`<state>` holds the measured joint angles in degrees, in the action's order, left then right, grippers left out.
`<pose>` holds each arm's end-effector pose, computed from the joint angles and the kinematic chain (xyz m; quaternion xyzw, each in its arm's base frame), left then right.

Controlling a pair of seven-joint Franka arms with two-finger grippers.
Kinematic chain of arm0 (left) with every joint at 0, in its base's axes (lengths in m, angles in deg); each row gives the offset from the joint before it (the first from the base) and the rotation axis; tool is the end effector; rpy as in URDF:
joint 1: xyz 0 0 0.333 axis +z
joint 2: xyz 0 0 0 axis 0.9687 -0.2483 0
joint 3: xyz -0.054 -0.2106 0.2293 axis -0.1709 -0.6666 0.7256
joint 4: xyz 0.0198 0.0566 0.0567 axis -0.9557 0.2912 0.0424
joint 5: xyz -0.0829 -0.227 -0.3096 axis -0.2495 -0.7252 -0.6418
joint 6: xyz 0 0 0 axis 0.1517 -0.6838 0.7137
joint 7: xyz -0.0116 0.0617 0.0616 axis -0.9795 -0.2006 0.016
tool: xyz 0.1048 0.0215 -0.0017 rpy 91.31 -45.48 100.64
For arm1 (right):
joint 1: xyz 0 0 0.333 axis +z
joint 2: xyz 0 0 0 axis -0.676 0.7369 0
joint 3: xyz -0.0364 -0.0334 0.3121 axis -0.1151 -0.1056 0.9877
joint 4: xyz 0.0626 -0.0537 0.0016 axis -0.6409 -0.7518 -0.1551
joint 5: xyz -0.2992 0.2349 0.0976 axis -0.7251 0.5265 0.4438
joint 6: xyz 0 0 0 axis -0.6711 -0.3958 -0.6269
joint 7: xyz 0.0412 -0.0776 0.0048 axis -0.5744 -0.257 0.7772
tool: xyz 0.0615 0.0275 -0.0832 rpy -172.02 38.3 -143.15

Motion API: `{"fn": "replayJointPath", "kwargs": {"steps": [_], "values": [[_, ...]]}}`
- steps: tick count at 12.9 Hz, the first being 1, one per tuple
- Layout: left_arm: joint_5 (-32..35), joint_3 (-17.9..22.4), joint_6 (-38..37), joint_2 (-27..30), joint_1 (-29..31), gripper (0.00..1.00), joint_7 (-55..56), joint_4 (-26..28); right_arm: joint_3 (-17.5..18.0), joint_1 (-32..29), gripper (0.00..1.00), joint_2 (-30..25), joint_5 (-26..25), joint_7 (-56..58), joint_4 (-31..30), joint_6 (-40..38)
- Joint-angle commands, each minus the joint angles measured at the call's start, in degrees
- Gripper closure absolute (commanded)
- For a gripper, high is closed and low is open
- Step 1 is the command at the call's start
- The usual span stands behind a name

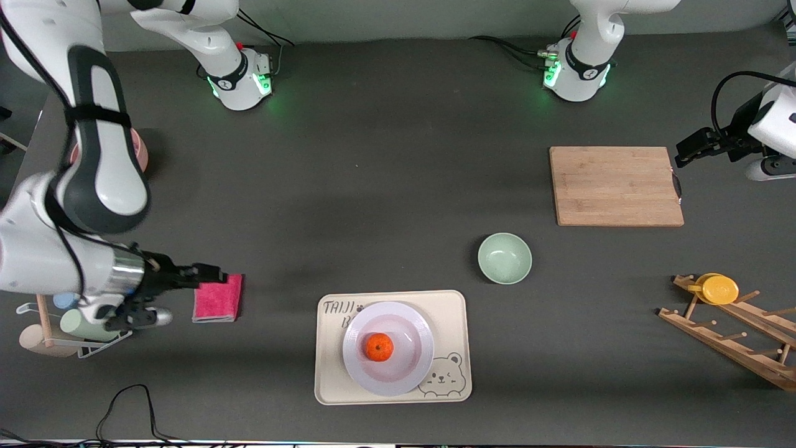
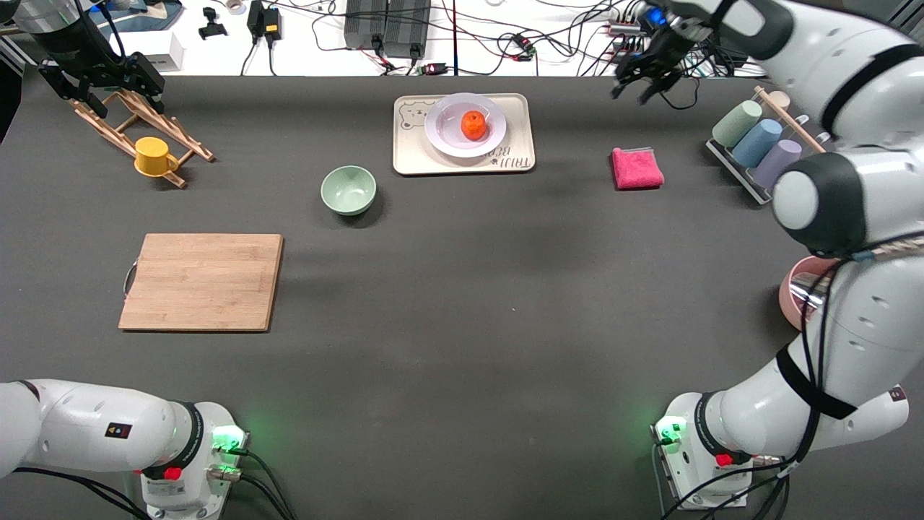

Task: Place orange and plate with both arms

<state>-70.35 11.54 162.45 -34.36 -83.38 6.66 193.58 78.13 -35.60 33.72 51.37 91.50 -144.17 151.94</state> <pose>0.5054 0.0090 0.5743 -0.9984 -0.0487 0.0283 0.0021 0.6740 0.0586 0.4423 -0.9900 -0.0413 0.0459 0.1271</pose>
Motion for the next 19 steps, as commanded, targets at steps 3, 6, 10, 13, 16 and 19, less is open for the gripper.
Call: {"fn": "replayJointPath", "kwargs": {"steps": [3, 6, 10, 13, 16, 19], "values": [[0.7, 0.2, 1.8, 1.2, -0.2, 0.00, -0.9, 1.9, -0.4, -0.7, 0.00, -11.8, -11.1, -3.9, -4.1, -8.0], [0.8, 0.4, 2.0, 1.1, -0.2, 0.00, -1.7, 1.9, -1.4, -0.9, 0.00, -15.8, -15.2, -4.9, -4.8, -9.5], [1.2, 1.3, 3.1, 1.2, -0.1, 0.00, -2.5, 3.1, -2.1, -2.4, 0.00, -21.8, -17.5, -5.0, -9.5, -8.0], [1.2, 1.3, 3.0, 1.6, -0.1, 0.00, -2.7, 3.2, -2.0, -3.2, 0.00, -23.7, -17.6, -4.9, -11.0, -7.2], [1.6, 1.3, 2.9, 1.7, -0.1, 0.00, -2.7, 3.3, -2.2, -3.2, 0.00, -23.5, -17.7, -5.0, -9.7, -7.5], [2.8, 1.2, 3.7, 1.8, -0.2, 0.00, -2.7, 3.5, -2.1, -2.9, 0.00, -23.5, -17.7, -7.8, -9.4, -8.1]]}}
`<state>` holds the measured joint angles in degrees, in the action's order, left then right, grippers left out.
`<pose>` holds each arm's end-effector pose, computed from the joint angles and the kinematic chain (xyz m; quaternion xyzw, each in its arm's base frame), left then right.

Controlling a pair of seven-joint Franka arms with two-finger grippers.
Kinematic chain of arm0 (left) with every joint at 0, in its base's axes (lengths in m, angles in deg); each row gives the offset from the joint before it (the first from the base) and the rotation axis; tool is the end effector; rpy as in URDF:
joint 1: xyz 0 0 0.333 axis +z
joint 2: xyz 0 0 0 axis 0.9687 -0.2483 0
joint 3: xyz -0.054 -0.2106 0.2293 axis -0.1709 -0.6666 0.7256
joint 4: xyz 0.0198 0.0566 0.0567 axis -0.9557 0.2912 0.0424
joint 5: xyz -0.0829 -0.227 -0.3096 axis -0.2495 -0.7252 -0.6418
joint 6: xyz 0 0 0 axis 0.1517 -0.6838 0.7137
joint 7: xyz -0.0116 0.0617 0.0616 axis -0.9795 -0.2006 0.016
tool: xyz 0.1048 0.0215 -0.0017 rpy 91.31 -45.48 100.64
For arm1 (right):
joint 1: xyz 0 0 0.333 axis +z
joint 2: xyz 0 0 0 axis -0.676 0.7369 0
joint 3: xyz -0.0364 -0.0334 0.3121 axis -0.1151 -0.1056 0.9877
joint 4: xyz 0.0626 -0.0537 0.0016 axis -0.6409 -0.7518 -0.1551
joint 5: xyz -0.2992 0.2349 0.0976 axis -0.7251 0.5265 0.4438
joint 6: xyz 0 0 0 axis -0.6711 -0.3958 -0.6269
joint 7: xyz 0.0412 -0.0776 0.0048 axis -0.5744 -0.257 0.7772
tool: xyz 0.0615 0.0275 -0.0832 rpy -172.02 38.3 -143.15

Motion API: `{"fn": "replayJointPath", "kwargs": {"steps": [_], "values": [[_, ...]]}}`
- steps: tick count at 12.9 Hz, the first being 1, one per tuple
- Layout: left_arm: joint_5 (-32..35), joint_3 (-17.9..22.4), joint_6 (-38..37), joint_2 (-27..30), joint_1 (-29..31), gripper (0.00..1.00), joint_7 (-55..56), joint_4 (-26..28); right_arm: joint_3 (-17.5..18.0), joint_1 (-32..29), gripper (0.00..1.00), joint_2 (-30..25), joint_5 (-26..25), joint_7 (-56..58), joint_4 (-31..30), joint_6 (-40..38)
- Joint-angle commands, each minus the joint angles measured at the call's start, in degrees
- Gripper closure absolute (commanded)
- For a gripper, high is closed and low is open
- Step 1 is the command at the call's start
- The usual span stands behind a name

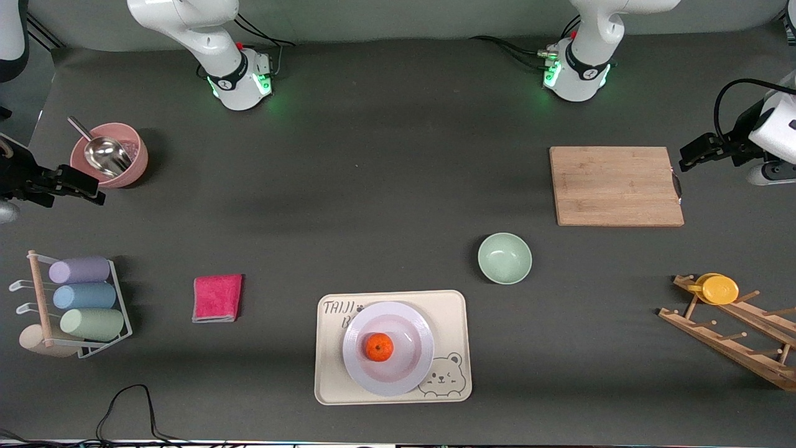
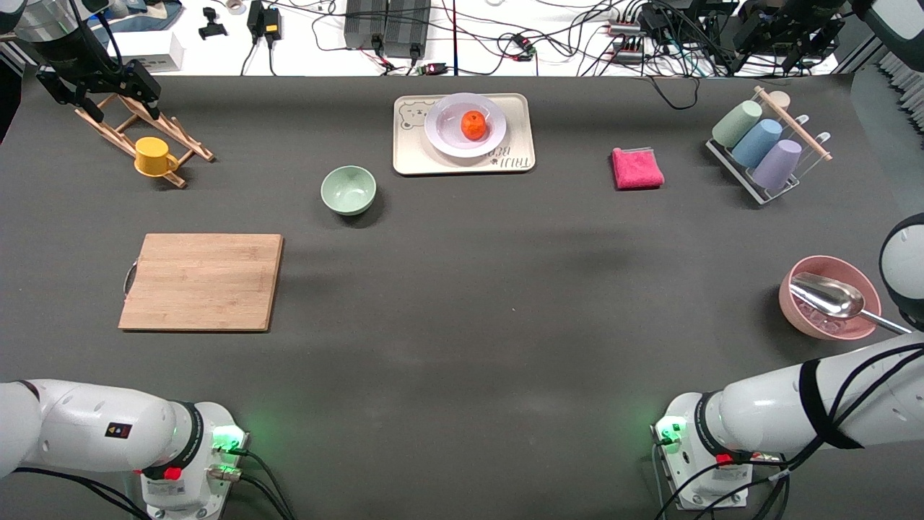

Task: Place orange and plate with both arms

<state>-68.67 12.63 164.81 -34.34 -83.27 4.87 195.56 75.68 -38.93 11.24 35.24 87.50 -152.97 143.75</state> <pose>0.5066 0.0226 0.5613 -0.9988 -0.0409 0.0247 0.0142 0.5685 -0.0348 0.6001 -0.9999 0.0118 0.0039 0.0048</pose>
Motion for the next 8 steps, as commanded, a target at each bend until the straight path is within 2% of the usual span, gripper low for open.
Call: {"fn": "replayJointPath", "kwargs": {"steps": [1, 8], "values": [[1.1, 0.1, 1.6, 1.8, -0.2, 0.00, -0.9, 1.5, 0.4, 0.5, 0.00, -1.1, -1.5, -4.8, -0.6, 0.1], [0.5, 0.0, 0.8, 1.5, -0.3, 0.00, -0.8, -0.2, -0.5, 0.8, 0.00, -1.1, -1.6, -4.0, -0.6, 0.1]]}}
